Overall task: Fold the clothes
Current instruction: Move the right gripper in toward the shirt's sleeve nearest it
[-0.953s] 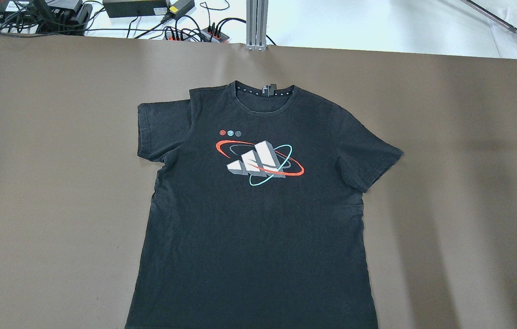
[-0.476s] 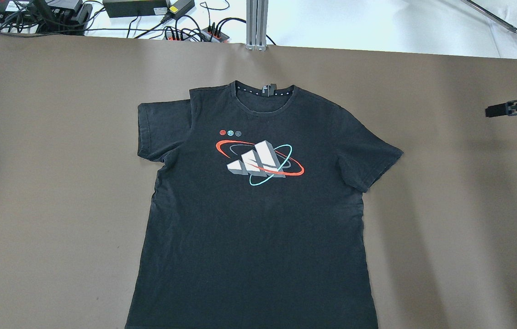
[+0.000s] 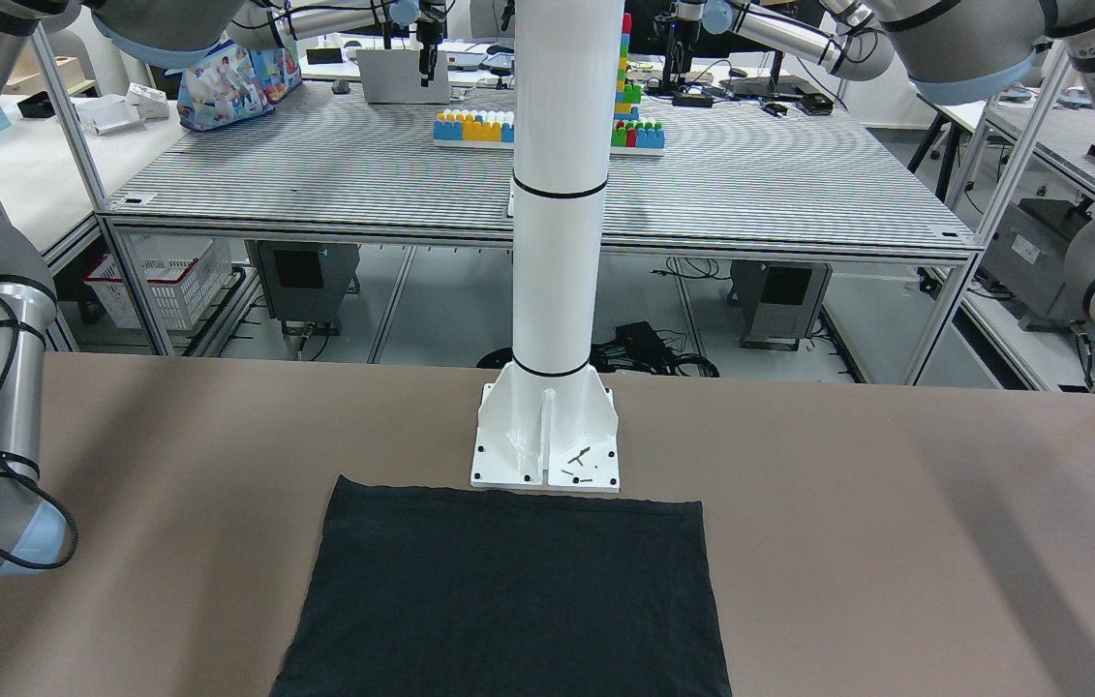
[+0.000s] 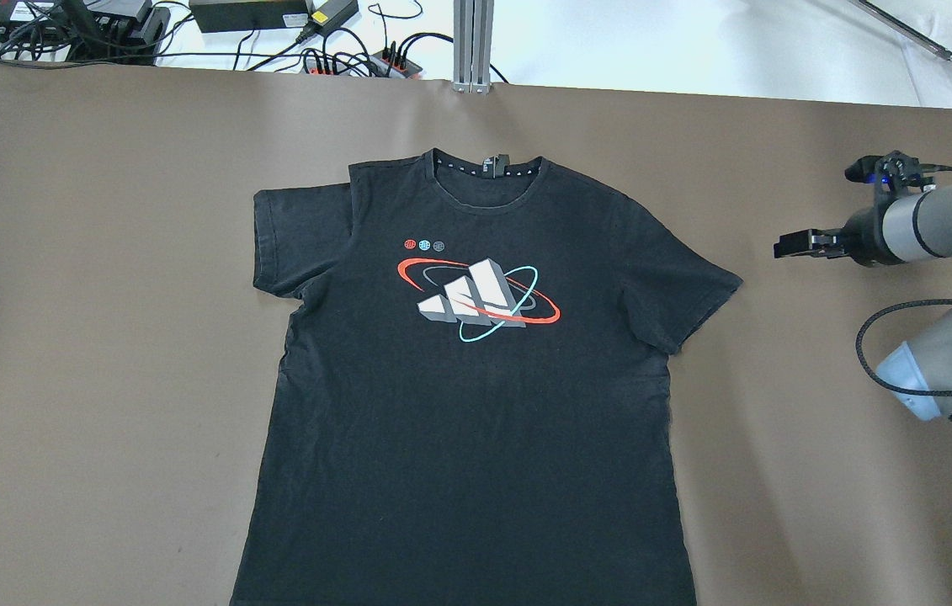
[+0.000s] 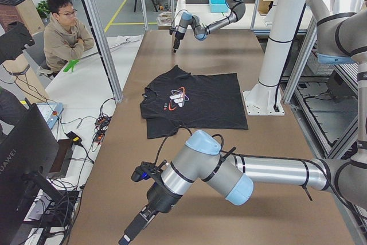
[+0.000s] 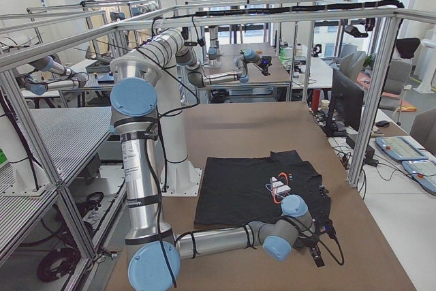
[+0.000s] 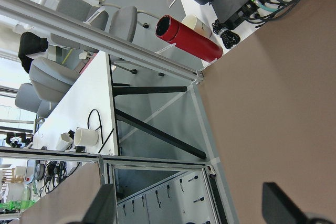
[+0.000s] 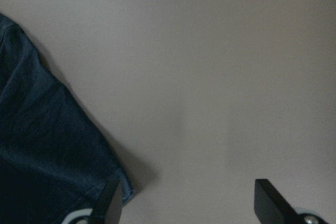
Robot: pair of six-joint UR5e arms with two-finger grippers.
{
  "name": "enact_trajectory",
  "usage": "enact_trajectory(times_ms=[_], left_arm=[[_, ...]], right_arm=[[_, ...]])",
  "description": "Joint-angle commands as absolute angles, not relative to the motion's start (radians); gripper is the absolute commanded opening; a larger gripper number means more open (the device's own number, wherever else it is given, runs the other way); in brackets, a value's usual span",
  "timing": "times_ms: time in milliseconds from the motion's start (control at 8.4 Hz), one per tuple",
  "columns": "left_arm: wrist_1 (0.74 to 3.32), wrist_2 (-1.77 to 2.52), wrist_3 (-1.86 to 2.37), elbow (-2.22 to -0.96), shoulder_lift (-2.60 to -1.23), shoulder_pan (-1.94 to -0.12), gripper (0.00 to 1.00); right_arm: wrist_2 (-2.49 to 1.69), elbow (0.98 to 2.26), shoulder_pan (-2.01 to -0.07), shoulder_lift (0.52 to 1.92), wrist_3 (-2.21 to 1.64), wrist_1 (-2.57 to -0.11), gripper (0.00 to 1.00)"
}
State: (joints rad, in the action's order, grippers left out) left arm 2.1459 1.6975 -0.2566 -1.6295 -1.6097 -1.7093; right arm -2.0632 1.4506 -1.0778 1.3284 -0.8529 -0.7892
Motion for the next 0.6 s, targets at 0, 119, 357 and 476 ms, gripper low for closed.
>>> enact_trajectory(times_ms=[0,119,357,476], left_arm=[[2.146,1.732,-0.252,-1.632,-1.608,-1.709,1.0],[2.145,1.738,-0.247,-1.631,-1.609,-1.709,1.0],[2.146,1.74,-0.232,-1.631,-1.611,-1.707,1.0],[2.146,1.74,-0.232,-1.631,-1.611,-1.707,1.0]], right_arm=[[-2.077,1.414,-1.032,1.305,-0.905,-0.781,0.91],[-2.089,1.411,-1.032,1.305,-0.908,-0.782,0.91],[-2.092,1.371,-1.028,1.283,-0.907,-0.781,0.89],[-2.091,1.37,-1.02,1.281,-0.908,-0.779,0.89]])
